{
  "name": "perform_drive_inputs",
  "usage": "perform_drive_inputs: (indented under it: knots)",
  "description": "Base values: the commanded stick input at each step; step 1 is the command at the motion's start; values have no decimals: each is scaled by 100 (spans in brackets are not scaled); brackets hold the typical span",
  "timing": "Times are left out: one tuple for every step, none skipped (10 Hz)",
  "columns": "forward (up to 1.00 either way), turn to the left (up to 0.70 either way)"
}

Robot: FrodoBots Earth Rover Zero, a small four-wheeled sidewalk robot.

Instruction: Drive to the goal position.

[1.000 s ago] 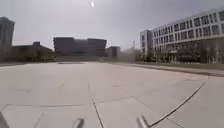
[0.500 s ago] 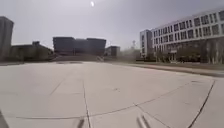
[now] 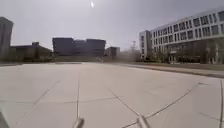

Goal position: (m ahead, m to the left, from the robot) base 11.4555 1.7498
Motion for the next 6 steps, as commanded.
perform_drive_inputs:
  knots:
    - [70, 0]
    - [70, 0]
    - [70, 0]
    - [70, 0]
    - [70, 0]
    - [70, 0]
